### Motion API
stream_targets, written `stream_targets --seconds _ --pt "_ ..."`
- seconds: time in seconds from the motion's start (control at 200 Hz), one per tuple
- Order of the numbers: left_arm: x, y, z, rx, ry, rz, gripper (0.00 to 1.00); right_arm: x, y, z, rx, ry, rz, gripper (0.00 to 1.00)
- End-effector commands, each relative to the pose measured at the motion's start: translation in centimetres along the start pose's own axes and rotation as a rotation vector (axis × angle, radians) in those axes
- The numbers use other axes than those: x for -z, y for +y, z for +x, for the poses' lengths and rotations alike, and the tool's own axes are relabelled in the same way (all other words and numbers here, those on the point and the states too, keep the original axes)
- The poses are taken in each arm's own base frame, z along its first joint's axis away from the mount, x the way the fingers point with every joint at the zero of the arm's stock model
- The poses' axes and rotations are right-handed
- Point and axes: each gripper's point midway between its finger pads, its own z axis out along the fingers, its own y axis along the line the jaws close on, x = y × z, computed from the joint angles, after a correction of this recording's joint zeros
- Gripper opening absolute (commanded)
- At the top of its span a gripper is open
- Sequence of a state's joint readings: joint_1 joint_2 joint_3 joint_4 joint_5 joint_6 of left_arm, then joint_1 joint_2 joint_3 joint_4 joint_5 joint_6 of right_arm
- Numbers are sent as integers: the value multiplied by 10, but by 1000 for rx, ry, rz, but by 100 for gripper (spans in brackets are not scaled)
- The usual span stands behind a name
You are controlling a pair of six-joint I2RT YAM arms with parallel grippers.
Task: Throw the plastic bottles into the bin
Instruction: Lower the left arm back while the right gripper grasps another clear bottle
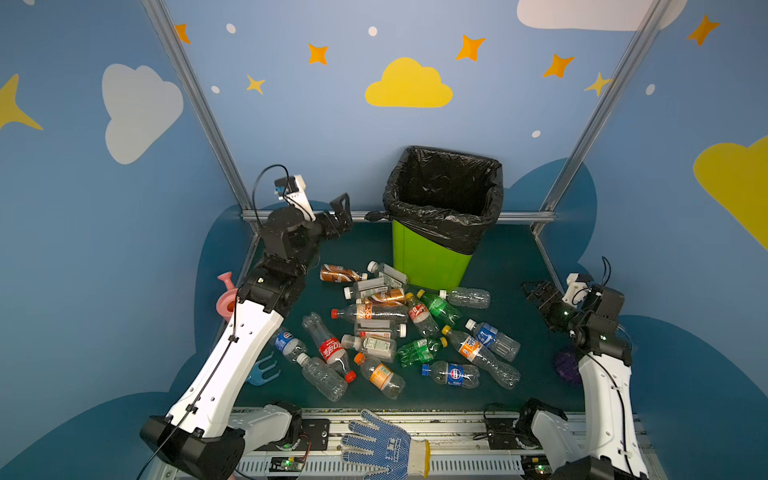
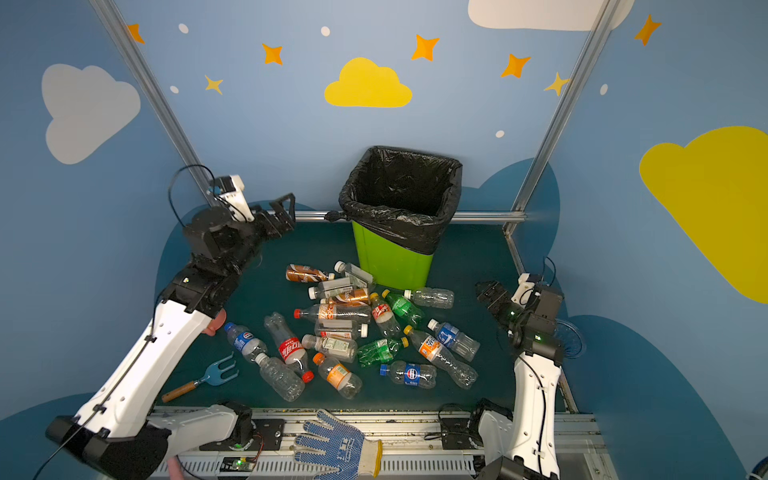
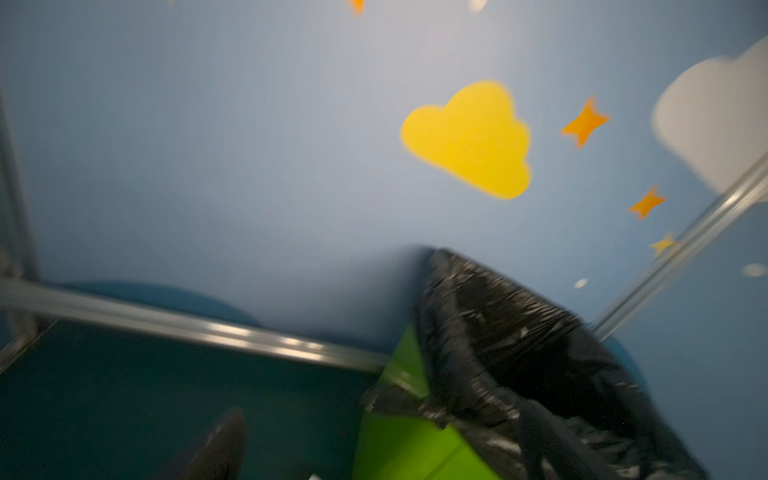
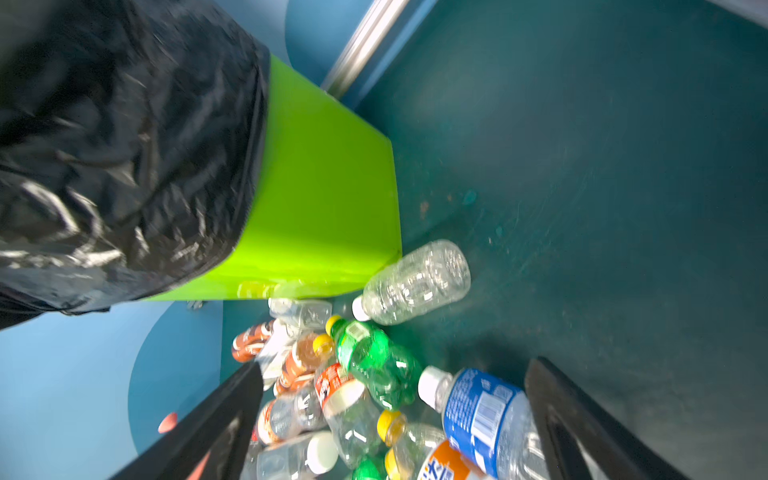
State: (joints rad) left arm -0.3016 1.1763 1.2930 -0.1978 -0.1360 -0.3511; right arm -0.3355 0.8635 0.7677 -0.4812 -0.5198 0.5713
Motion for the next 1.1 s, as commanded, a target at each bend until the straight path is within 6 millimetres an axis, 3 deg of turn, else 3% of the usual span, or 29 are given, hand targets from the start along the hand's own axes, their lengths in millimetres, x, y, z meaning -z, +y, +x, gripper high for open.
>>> stream_targets --seconds 0.0,0.165,0.395,0.571,0.706,1.096 --pt "24 33 13 67 18 -93 100 -4 -10 18 -13 62 37 97" --pt "40 72 74 128 115 -181 100 -12 -10 33 -9 96 40 97" --pt "69 116 115 131 163 -332 100 -24 5 56 77 158 21 96" --pt "76 138 129 138 178 -419 100 -29 12 77 181 226 42 94" --pt "73 146 136 154 187 -431 100 -45 11 80 187 249 53 90" --pt "69 157 148 173 216 -430 100 -105 9 81 -99 340 61 92"
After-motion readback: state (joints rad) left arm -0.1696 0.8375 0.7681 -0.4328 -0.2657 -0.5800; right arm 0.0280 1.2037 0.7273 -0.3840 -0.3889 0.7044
